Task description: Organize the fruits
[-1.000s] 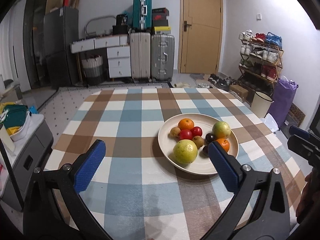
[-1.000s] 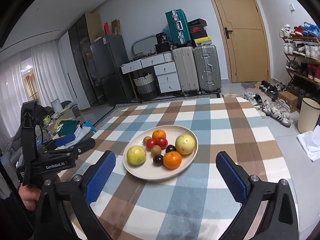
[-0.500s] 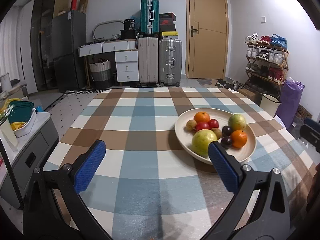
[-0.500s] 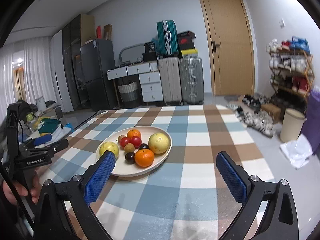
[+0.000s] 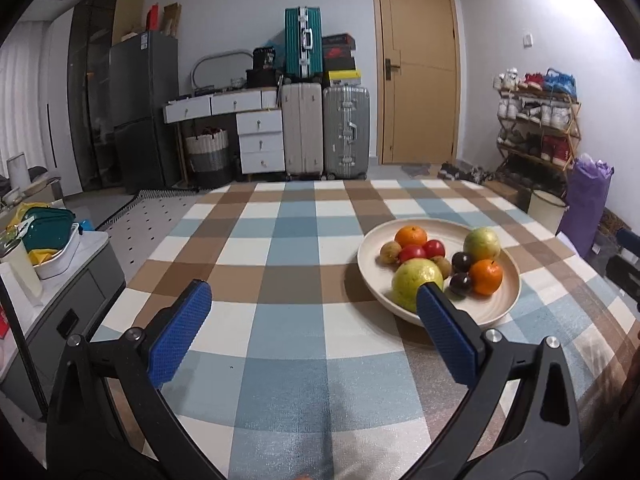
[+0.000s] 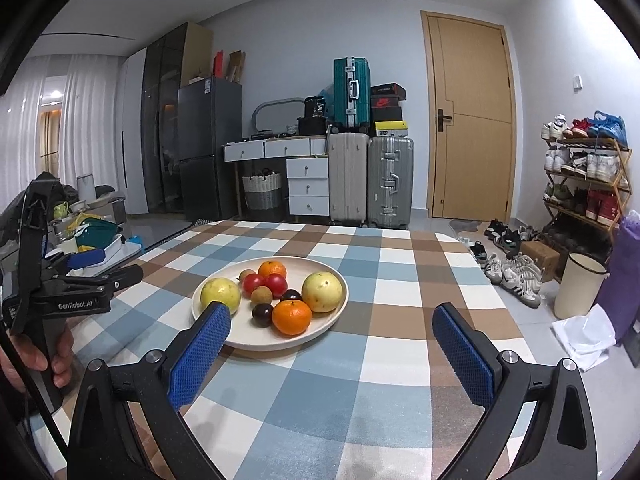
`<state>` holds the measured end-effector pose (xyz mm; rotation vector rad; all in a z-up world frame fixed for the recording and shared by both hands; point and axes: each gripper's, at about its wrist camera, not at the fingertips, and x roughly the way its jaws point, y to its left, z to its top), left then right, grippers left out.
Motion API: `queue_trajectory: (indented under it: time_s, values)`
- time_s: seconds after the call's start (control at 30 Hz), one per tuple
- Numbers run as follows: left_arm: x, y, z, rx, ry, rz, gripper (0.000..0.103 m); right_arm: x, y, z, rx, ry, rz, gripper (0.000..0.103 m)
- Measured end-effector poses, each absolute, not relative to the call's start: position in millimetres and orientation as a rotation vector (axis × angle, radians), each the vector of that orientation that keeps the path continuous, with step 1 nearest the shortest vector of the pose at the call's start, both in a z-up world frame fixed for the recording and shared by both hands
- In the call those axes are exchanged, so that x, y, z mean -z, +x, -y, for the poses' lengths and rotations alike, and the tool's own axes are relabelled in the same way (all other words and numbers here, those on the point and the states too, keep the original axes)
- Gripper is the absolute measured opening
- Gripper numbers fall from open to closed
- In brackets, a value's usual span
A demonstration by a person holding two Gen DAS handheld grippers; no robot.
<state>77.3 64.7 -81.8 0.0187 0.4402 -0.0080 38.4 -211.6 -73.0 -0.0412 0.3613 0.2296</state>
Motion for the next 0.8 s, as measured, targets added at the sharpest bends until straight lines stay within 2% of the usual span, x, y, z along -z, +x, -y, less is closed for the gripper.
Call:
queue_trajectory:
  time_s: [0.8]
  values:
    - [75.4, 60.8, -65.1, 0.013, 0.025, -0.378, 0.102, 71.8, 35.3, 213.5, -0.193, -0.035, -0.339, 0.103]
